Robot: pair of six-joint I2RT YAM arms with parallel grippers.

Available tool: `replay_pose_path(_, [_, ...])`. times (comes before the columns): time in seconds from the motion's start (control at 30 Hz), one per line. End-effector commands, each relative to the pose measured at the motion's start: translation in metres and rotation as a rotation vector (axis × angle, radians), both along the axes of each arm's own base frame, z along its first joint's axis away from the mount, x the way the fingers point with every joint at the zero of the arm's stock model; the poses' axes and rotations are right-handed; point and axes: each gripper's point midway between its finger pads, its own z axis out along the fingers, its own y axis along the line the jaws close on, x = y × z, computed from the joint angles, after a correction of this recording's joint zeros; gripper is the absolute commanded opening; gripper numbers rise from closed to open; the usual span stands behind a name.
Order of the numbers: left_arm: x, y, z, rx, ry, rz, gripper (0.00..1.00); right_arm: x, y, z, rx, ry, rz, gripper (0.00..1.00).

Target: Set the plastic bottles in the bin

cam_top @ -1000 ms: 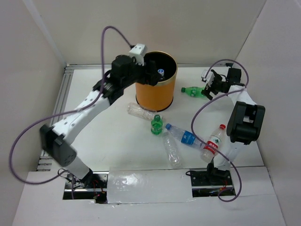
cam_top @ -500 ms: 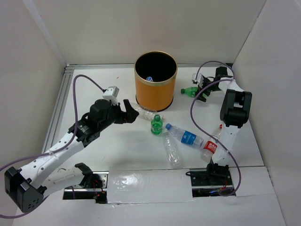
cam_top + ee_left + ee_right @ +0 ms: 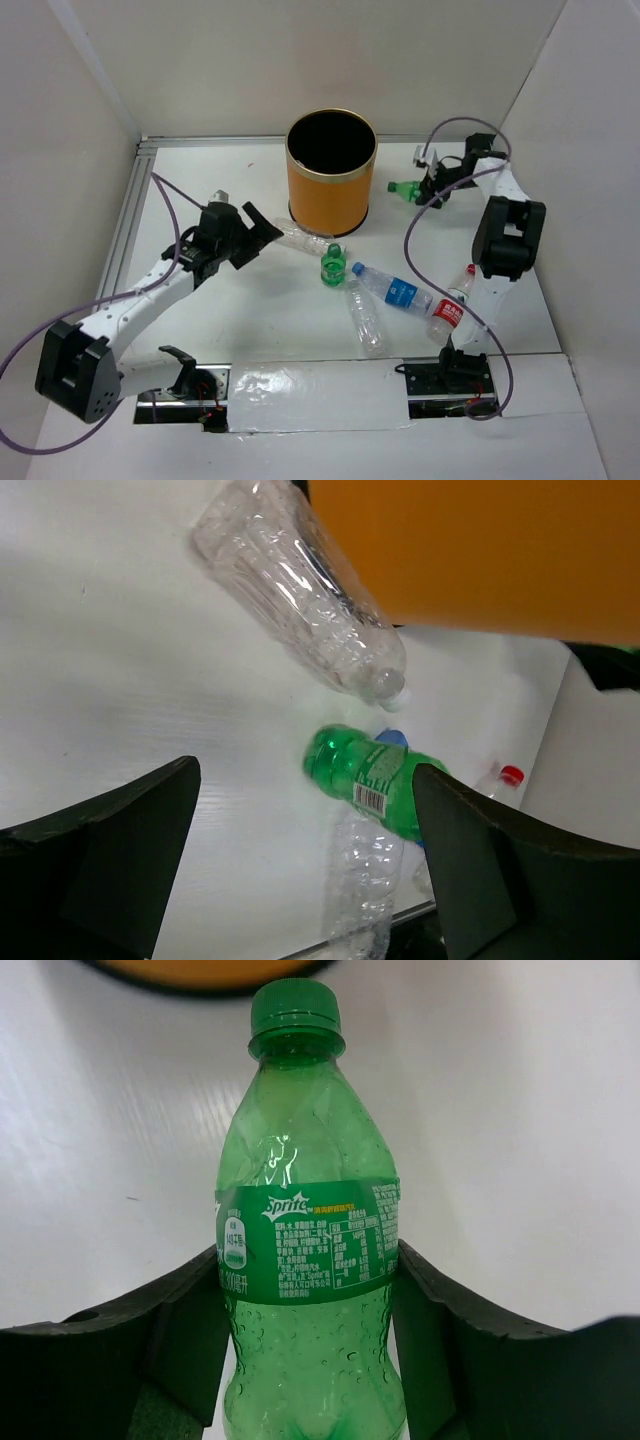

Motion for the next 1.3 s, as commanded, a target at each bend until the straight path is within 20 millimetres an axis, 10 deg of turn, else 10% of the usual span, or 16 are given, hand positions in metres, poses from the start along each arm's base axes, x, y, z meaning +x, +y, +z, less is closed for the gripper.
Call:
replay_pose_path(0.0, [0.021,-0.011,0.008,-0.164,0.1,0.105,1.0,-0.022,0.016,0.153,0.165,-0.216,0.014,0.19])
replay_pose_path(0.13, [0.039,-0.015,-0.015,-0.206,0.223,0.136,1.0,-0.039,0.047,0.295,0.365,-0.477,0.08,0.19])
replay_pose_path(0.3, [0.064,-0.016,-0.034,-0.244,0.285,0.212,1.0,-0.067,0.129,0.369,0.546,-0.488,0.275,0.26])
replay_pose_path(0.43, [0.079,-0.014,-0.058,-0.296,0.327,0.243,1.0,-0.067,0.206,0.366,0.571,-0.455,0.402,0.27])
replay_pose_path(0.63, [0.098,-0.02,-0.084,-0.29,0.365,0.235,1.0,-0.029,0.253,0.32,0.607,-0.293,0.341,0.44])
replay_pose_path(0.73, [0.109,-0.028,-0.081,-0.298,0.343,0.22,1.0,-0.018,0.259,0.308,0.653,-0.187,0.307,0.99])
replay_pose_path(1.27, [0.127,-0.053,-0.117,-0.137,0.447,0.17,0.9,-0.09,0.211,0.293,0.612,-0.099,0.267,0.99])
